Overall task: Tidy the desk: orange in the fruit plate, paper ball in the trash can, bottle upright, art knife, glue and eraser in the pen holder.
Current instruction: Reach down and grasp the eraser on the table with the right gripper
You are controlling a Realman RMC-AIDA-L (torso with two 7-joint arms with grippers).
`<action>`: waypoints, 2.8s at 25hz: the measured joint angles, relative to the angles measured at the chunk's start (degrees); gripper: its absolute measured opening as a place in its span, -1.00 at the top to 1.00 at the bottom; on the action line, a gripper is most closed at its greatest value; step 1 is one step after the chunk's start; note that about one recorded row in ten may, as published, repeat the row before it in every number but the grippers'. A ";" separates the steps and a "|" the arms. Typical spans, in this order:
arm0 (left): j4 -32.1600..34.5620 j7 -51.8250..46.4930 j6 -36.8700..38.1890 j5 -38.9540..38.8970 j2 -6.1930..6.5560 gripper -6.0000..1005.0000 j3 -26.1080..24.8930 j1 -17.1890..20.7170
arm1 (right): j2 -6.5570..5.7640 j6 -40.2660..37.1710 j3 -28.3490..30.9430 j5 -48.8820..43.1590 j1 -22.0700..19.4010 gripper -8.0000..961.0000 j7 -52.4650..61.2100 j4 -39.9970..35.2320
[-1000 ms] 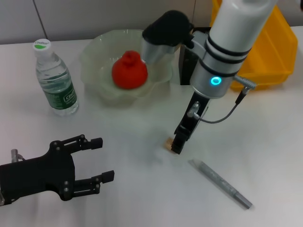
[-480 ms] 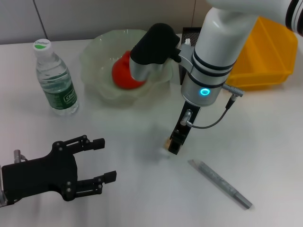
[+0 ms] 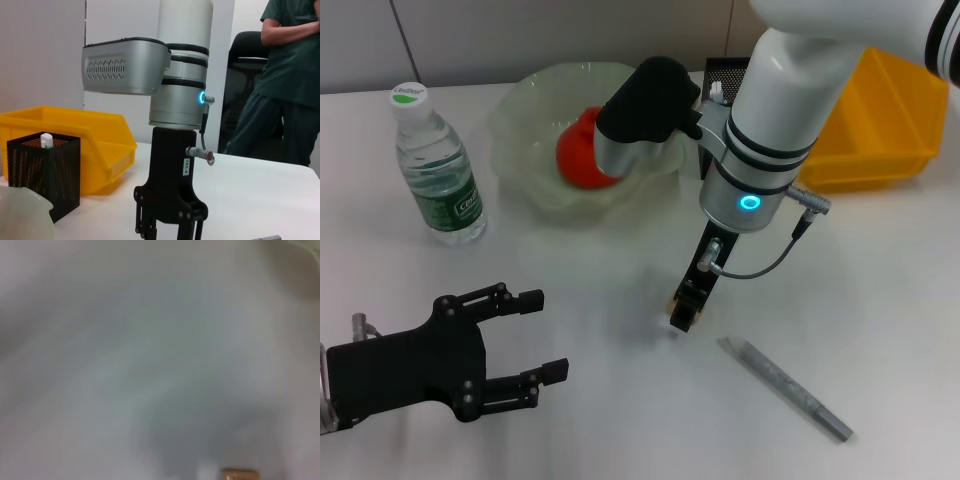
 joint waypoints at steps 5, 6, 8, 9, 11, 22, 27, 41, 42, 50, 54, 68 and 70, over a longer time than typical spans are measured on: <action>-0.62 0.57 -0.11 0.00 0.00 -0.57 0.00 -0.27 | 0.00 0.53 -0.19 0.31 -0.01 -0.09 -0.06 0.29; -0.82 0.70 -0.18 0.00 0.00 -0.57 0.00 -0.33 | 0.00 0.56 -0.19 0.31 -0.01 -0.09 -0.07 0.34; -0.98 0.79 -0.40 0.00 0.00 -0.57 0.02 -0.37 | 0.00 0.59 -0.21 0.31 -0.01 -0.09 -0.07 0.44; -0.98 0.79 -0.44 0.00 0.01 -0.57 0.07 -0.37 | 0.00 0.64 -0.22 0.31 -0.01 -0.09 -0.09 0.50; -0.98 0.79 -0.54 -0.01 0.01 -0.57 0.39 -0.38 | 0.00 0.79 -0.23 0.31 -0.02 -0.09 -0.09 0.57; -1.09 0.79 -0.77 -0.01 0.01 -0.57 0.71 -0.76 | 0.00 1.93 -0.25 0.31 -0.10 0.00 -0.56 1.41; -1.49 1.05 -0.78 0.00 0.00 -0.57 0.86 -1.09 | 0.00 2.07 -0.27 0.30 -0.10 0.04 -0.63 1.48; -1.49 1.23 -0.89 0.01 -0.06 -0.57 0.88 -1.39 | -0.01 2.50 -1.07 1.51 -0.45 0.36 -1.65 1.53; -1.50 1.23 -0.90 0.01 -0.06 -0.57 0.88 -1.42 | -0.01 2.53 -1.07 1.53 -0.45 0.36 -1.65 1.53; -2.02 1.28 -1.06 0.00 -0.09 -0.57 0.88 -1.66 | -0.26 0.86 -0.86 1.19 -0.57 0.36 -1.10 -0.52; -2.02 1.30 -1.12 0.01 -0.08 -0.57 0.88 -1.69 | -0.97 -3.18 0.40 -0.83 -2.52 0.36 0.59 -7.11; -2.04 1.32 -1.25 -0.07 -0.08 -0.57 1.32 -1.84 | -0.36 -9.27 7.20 -8.45 -6.72 0.35 1.38 -17.88; -2.07 1.32 -1.29 -0.10 -0.08 -0.57 1.32 -1.85 | -0.35 -8.18 6.18 -6.60 -6.34 0.35 0.90 -16.29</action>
